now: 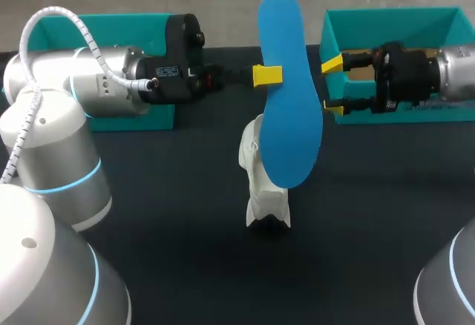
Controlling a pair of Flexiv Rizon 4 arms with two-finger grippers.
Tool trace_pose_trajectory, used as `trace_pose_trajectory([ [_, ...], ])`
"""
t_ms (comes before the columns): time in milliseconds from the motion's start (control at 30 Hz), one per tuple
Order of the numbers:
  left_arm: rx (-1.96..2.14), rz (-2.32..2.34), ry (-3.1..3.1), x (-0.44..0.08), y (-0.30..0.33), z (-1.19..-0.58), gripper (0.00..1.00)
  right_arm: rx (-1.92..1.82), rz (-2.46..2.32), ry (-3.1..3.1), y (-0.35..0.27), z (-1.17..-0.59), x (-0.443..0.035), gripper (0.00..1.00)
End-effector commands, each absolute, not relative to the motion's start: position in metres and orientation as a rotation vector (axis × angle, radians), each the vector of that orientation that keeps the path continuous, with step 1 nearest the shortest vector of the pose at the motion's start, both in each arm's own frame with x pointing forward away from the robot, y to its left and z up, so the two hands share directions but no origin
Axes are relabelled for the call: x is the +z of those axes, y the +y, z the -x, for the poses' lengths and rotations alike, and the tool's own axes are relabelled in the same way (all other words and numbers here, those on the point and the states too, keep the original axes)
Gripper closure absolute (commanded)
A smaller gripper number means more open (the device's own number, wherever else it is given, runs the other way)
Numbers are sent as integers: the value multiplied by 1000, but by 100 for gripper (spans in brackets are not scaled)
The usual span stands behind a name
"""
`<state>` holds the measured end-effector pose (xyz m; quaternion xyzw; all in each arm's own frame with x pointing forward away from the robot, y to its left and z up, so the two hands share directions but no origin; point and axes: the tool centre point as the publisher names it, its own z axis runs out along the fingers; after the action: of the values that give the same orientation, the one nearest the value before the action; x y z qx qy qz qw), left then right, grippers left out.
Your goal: Take the shoe out of the shoebox, open the shoe tongue, remove and reinsert the insole, then place the shoe into the shoebox
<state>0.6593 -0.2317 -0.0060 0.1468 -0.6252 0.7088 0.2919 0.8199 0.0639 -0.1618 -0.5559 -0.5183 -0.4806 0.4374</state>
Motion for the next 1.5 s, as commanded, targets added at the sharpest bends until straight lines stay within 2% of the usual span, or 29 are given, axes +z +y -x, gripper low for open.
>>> trace_pose_trajectory([
  [33,1892,-391,-1665,-6,-233,-659,100,-1246,1336,-1277,50,-815,-152,0],
  [400,1892,-391,-1665,-6,-233,-659,100,-1292,1229,-1328,59,-792,-105,0],
  [900,1892,-391,-1665,-6,-233,-659,100,-1266,1232,-1373,66,-789,-103,0],
  [1500,2141,209,-2272,-57,-212,-704,100,-1266,1232,-1373,66,-789,-103,0],
])
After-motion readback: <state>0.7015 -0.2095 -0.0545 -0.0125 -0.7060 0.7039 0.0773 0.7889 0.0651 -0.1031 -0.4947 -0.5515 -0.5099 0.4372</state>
